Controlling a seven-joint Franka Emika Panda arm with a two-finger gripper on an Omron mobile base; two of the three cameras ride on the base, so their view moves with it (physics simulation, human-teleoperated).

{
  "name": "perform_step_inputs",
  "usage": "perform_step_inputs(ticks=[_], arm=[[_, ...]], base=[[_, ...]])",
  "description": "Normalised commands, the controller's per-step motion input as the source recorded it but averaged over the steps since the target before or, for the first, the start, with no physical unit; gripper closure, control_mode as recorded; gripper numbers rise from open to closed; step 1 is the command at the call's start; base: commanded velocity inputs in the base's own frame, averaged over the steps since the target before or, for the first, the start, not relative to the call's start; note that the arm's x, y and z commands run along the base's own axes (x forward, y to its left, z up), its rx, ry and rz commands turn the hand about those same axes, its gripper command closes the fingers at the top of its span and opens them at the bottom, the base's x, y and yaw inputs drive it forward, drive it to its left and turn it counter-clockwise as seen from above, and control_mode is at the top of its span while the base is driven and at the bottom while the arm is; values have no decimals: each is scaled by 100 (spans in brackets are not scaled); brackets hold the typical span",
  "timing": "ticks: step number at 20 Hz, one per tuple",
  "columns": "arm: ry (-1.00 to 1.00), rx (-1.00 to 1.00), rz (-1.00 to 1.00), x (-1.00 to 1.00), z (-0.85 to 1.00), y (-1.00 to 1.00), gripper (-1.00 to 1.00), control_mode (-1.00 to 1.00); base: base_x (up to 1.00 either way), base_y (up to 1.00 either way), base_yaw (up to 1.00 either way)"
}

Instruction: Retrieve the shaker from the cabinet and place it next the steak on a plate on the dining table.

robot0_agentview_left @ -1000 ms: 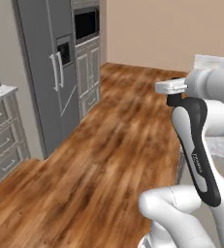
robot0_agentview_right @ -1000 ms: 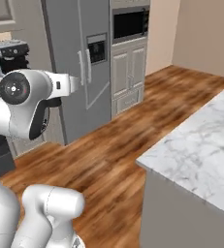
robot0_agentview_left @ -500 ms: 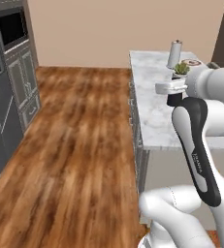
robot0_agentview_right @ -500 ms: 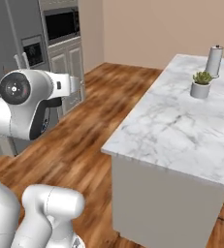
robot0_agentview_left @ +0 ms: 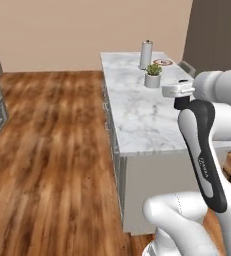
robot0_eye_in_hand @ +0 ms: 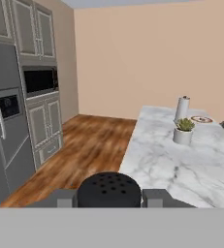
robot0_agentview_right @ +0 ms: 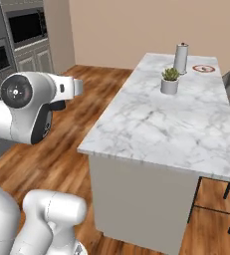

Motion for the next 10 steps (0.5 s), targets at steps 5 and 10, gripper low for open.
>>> perform_step_inputs(ticks=[5,10], arm=[[0,0,0,0,0,0,100,100],[0,0,0,0,0,0,100,100]], base=[[0,-73,-14],[0,-80,-12]])
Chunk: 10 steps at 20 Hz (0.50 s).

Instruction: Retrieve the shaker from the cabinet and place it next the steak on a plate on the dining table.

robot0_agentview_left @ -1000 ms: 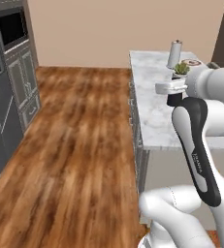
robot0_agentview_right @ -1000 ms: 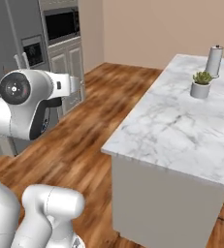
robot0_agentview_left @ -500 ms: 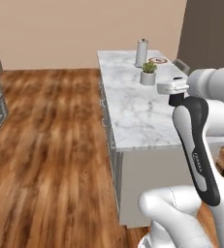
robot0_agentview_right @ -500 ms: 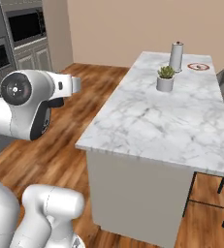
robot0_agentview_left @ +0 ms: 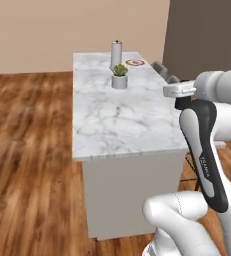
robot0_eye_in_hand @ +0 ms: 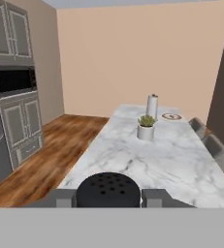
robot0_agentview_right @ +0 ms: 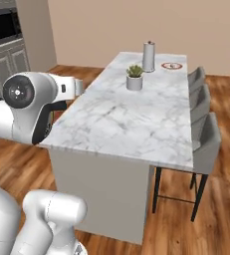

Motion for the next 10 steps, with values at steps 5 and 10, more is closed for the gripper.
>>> perform_step_inputs(ticks=[5,10], arm=[[0,0,0,0,0,0,100,100],[0,0,0,0,0,0,100,100]], base=[[7,-87,-10],[9,-97,-7]])
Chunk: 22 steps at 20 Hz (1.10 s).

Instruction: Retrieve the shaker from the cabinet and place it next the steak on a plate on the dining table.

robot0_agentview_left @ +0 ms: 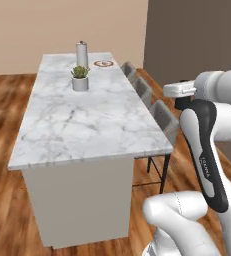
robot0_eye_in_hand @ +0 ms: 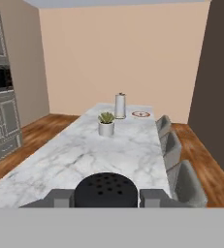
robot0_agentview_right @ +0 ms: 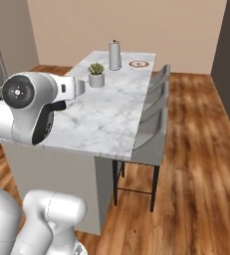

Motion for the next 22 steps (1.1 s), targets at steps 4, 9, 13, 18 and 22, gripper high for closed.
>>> perform_step_inputs(ticks=[4,9,13,18,22], arm=[[0,0,0,0,0,0,100,100],[0,0,0,0,0,0,100,100],[0,0,0,0,0,0,100,100],[0,0,0,0,0,0,100,100],[0,0,0,0,0,0,100,100]], base=[[8,-96,-8],[8,-94,-8],[7,-92,-9],[12,-80,-10],[29,-43,-10]])
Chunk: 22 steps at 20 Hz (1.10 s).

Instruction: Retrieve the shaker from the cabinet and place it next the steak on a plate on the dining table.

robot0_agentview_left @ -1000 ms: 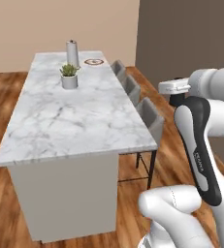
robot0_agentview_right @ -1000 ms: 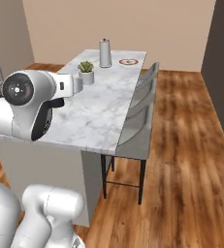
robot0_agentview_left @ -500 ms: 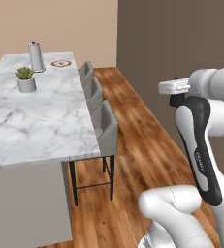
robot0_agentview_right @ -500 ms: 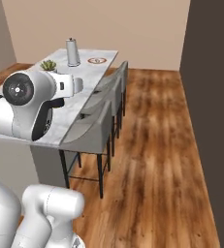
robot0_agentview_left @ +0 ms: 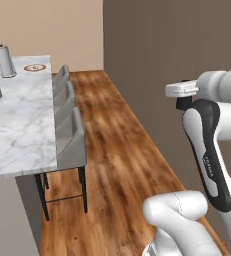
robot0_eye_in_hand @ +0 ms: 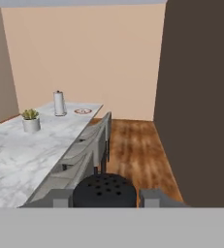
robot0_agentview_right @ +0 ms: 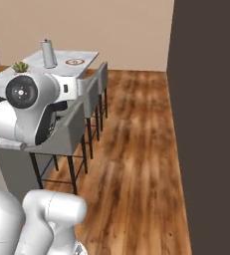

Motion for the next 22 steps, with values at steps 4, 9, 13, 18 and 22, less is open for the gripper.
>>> perform_step_inputs(ticks=[4,9,13,18,22], arm=[[0,0,0,0,0,0,100,100],[0,0,0,0,0,0,100,100],[0,0,0,0,0,0,100,100],[0,0,0,0,0,0,100,100],[0,0,0,0,0,0,100,100]], base=[[63,-12,-8],[96,-1,-7],[100,-4,-6],[100,-5,-1],[100,-6,0]])
